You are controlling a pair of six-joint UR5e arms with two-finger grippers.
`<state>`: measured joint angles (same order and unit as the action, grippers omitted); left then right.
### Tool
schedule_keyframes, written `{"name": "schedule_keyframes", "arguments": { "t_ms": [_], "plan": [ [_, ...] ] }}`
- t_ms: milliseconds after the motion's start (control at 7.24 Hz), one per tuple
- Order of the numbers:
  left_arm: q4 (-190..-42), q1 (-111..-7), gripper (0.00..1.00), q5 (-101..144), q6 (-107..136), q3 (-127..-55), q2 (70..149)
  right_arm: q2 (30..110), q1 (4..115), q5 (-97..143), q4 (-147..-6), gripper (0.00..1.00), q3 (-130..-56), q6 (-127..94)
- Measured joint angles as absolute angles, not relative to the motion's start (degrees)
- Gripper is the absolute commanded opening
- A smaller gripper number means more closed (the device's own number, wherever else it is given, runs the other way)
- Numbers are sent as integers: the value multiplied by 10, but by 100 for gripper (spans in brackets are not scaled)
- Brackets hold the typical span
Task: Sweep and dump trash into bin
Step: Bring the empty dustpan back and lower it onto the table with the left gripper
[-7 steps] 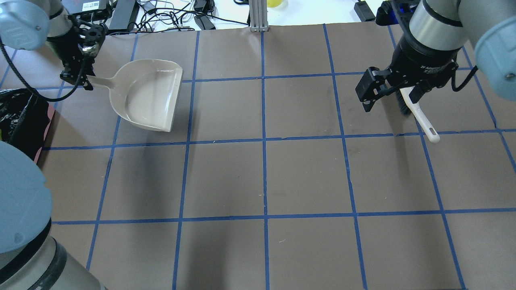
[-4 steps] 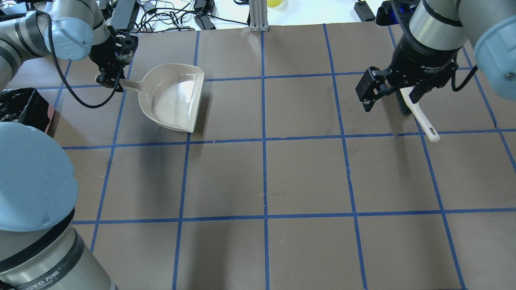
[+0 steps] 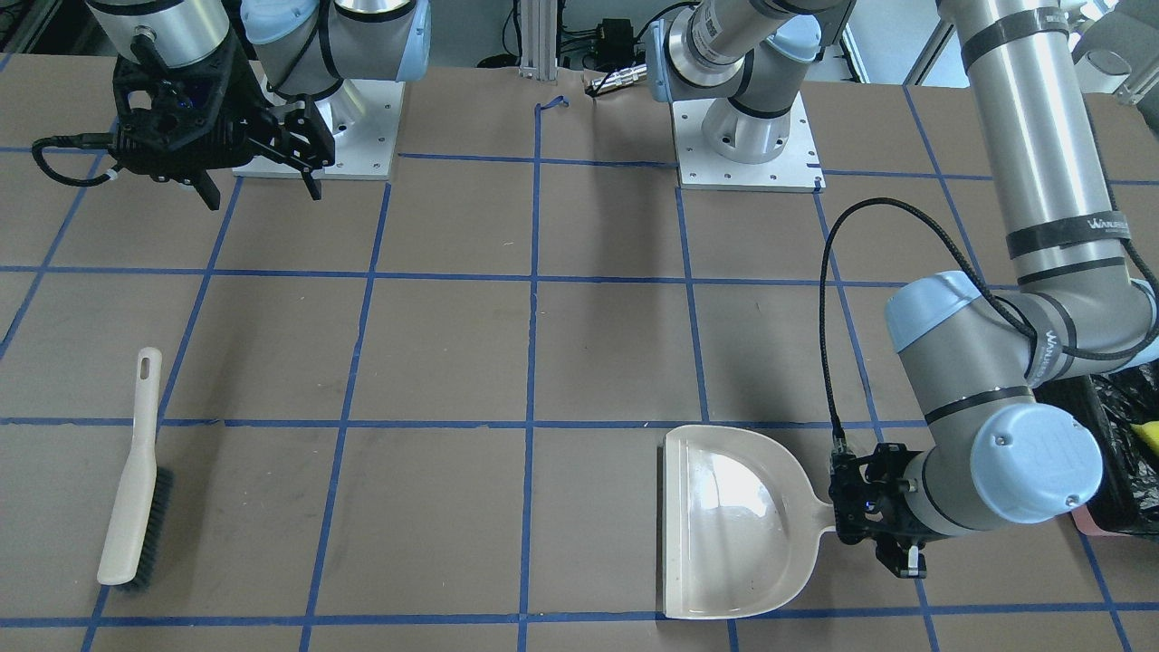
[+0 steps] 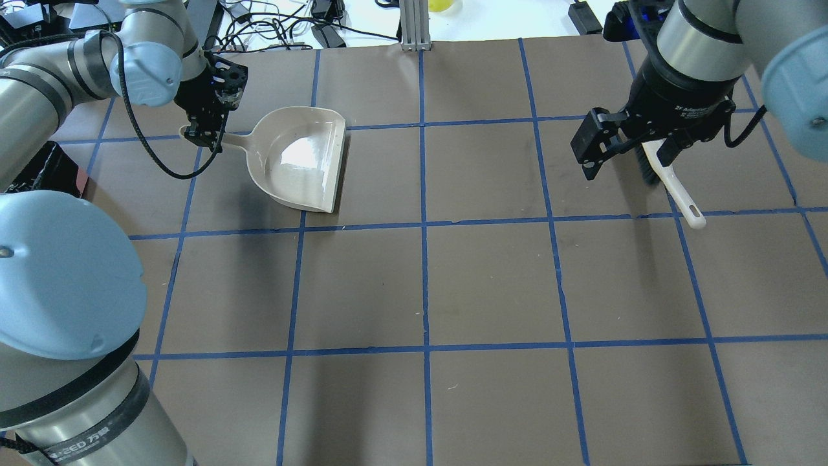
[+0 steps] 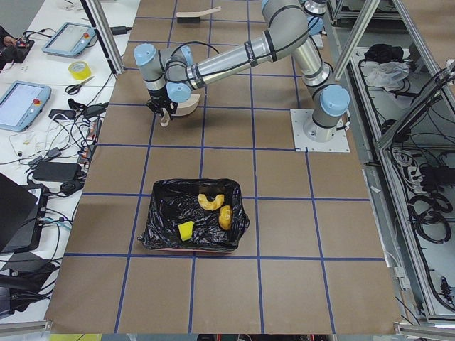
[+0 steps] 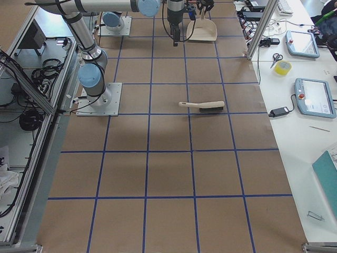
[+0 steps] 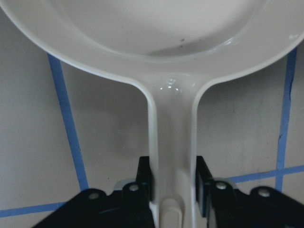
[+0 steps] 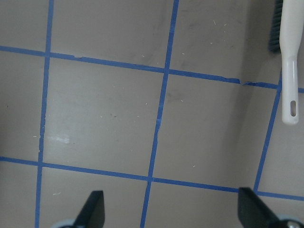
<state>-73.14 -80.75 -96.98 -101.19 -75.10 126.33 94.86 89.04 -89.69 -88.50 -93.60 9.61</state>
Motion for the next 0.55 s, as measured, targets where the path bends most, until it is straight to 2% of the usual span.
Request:
{"name": "schedule_keyframes", "arguments": {
  "t_ms": [138,276,414,552],
  "plan": [
    [-732,-809,48,-969,-996,-752,1264,948,891,-897,-885,100,-937,96],
    [-734,-810,58,-969,-981,-752,1264,949,891,-897,-886,100,-937,96],
    [-738,-811,63,-969,-961,-752,1263,949,891,-897,-886,100,-938,96],
    [-749,-812,63,-969,-939,-752,1256,949,891,-897,-886,100,-938,96]
  ]
}}
